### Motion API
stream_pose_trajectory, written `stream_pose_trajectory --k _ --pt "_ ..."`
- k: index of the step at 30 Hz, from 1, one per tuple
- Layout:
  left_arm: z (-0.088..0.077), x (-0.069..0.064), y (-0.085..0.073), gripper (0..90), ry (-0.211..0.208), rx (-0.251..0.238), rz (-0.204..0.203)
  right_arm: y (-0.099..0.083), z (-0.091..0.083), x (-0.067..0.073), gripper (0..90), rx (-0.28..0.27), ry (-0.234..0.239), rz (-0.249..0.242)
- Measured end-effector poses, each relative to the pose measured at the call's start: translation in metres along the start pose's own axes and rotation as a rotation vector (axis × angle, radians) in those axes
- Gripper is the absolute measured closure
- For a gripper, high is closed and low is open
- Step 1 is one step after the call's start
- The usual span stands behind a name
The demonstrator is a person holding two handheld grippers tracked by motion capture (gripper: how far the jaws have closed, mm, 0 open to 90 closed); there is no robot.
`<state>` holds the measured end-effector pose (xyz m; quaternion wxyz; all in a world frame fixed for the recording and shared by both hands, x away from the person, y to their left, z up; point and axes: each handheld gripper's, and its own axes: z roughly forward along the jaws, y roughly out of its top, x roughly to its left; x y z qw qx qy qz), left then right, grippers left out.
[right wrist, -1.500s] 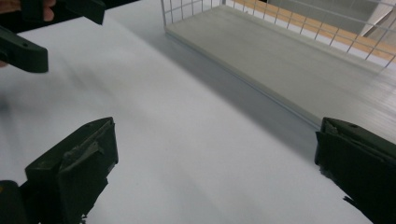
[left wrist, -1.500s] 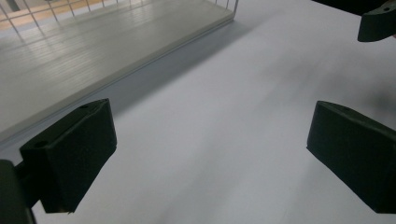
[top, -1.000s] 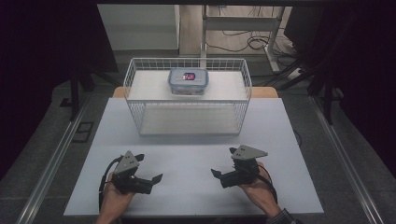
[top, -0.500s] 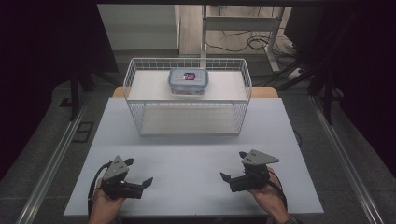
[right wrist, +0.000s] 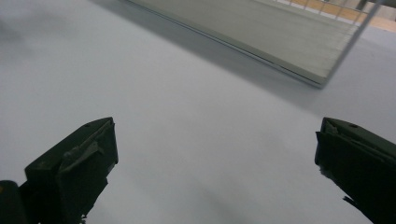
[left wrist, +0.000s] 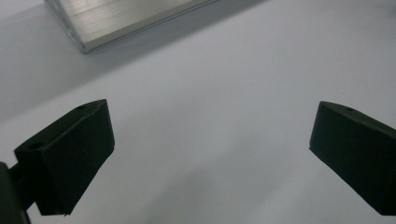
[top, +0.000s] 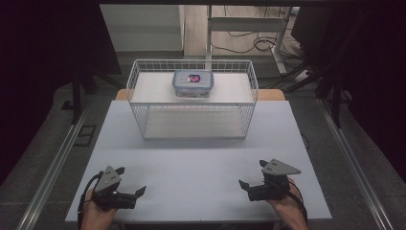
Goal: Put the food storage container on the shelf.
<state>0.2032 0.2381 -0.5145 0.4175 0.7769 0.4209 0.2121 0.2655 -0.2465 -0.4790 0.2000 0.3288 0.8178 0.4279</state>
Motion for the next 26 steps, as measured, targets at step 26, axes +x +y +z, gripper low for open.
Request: stream_pose_trajectory --k 26 --pt "-0.006 0.013 -0.036 0.1 0.039 0.117 -0.033 -0.037 0.003 -0.008 0.0 0.166 -0.043 0.011"
